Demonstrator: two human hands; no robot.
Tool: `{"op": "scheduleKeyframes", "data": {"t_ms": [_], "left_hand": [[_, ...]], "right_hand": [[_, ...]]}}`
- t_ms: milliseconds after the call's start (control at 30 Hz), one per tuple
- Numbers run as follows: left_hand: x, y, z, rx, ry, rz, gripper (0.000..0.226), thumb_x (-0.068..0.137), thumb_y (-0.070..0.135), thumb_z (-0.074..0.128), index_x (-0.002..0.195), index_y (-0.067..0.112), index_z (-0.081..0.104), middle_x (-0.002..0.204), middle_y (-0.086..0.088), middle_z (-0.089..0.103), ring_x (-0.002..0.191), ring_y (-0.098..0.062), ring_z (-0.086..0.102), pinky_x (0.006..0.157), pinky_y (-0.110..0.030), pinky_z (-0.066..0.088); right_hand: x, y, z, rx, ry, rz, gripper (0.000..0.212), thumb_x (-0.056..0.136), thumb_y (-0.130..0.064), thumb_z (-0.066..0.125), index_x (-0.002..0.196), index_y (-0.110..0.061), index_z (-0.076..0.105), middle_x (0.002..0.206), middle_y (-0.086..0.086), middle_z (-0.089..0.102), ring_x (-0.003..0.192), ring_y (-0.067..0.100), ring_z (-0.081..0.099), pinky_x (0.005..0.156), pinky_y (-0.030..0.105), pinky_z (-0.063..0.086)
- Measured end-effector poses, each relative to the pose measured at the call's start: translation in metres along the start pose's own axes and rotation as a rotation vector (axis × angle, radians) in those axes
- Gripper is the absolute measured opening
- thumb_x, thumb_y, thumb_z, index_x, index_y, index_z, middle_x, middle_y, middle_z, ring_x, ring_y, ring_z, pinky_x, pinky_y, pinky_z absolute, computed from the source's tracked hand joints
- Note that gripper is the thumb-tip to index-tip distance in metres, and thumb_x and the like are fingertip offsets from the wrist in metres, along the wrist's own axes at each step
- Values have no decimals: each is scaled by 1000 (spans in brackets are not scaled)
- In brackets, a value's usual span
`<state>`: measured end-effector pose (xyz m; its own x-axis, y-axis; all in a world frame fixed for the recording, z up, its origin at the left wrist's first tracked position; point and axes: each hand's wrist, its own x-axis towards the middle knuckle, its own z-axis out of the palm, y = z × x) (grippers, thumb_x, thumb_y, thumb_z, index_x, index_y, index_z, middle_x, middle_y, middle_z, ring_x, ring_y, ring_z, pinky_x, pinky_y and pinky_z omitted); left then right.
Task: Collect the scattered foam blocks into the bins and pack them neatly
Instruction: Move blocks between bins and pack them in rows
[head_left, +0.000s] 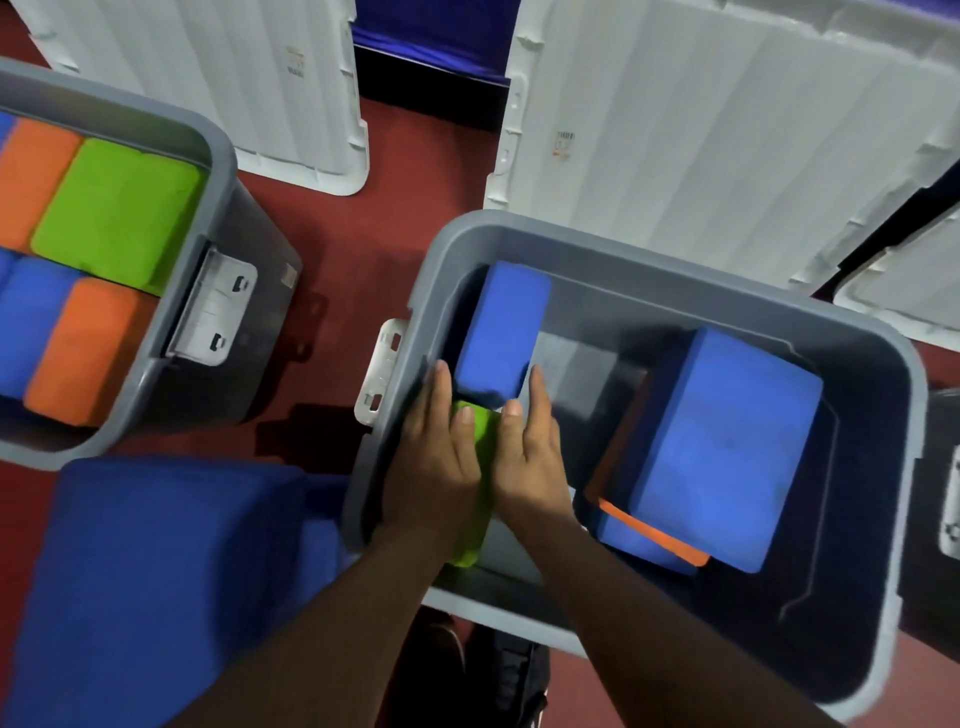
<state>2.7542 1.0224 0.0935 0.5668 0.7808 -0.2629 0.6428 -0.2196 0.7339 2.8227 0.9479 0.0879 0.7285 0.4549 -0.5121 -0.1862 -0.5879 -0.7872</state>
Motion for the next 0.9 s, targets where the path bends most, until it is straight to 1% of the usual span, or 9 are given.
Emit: {"op": "scheduleKeyframes", "data": {"t_ms": [100, 167, 267, 333, 433, 533, 700, 833, 900], "left_hand": [[9, -2, 12, -8, 22, 54, 60, 103, 42, 25, 158, 18, 28, 164, 1, 30, 149, -9, 27, 122, -29, 24], [16, -8, 18, -14, 30, 85, 58, 105, 37, 25, 158, 12, 30, 164, -2, 30, 150, -11, 28, 122, -24, 21], [21, -22, 22, -11, 8, 97, 56, 106, 32, 28, 158, 12, 29, 165, -3, 29, 150, -10, 26, 118, -11, 14], [23, -28, 24, -20, 8, 95, 57, 105, 35, 28, 158, 12, 30, 164, -5, 31, 148, -9, 27, 115, -6, 12], [30, -34, 25, -76, 18, 96, 56, 105, 33, 30, 156, 9, 33, 158, -6, 38, 142, -1, 30, 112, -2, 14], [40, -39, 21, -146, 18, 99, 52, 106, 26, 34, 153, 5, 38, 151, -1, 40, 136, 6, 30, 111, -4, 18], [46, -47, 17, -228, 9, 31, 50, 104, 30, 36, 148, 7, 43, 145, -1, 48, 132, -5, 44, 112, -18, 32], [36, -32, 21, -273, -23, -42, 50, 103, 33, 35, 149, 15, 43, 144, 5, 50, 129, -3, 47, 107, -13, 34], [35, -29, 23, -239, -29, -108, 56, 101, 40, 30, 150, 16, 43, 148, 2, 51, 133, -8, 47, 108, -14, 32]], "right_hand": [[22, -4, 4, 21, 45, -25, 57, 108, -46, 28, 162, -33, 15, 163, -15, 24, 134, -21, 15, 116, 11, 14], [34, -3, 10, 19, 63, -35, 56, 109, -43, 27, 162, -29, 14, 166, -11, 21, 144, -8, 18, 123, 23, 15], [38, 6, 19, -23, 50, -38, 57, 109, -45, 26, 163, -31, 12, 164, -9, 28, 142, 5, 36, 112, 20, 26], [37, 12, 25, -46, 62, 3, 63, 105, -55, 24, 162, -32, 14, 160, -4, 39, 135, 14, 48, 108, 29, 36], [43, 14, 34, -27, 136, -21, 75, 96, -71, 23, 152, -23, 37, 147, 4, 53, 133, 24, 52, 110, 47, 40], [51, 10, 43, 2, 185, -79, 63, 100, -63, 26, 144, -21, 44, 138, 3, 56, 128, 20, 53, 108, 49, 42], [51, 8, 48, 31, 189, -91, 53, 104, -57, 28, 144, -26, 43, 137, -1, 52, 128, 13, 51, 109, 45, 42], [46, 3, 35, 10, 125, 1, 48, 105, -55, 26, 144, -30, 42, 137, -6, 56, 126, 14, 54, 106, 41, 43], [47, -2, 26, 16, 76, 59, 44, 107, -52, 27, 145, -33, 40, 137, -9, 57, 126, 14, 54, 104, 37, 42]]}}
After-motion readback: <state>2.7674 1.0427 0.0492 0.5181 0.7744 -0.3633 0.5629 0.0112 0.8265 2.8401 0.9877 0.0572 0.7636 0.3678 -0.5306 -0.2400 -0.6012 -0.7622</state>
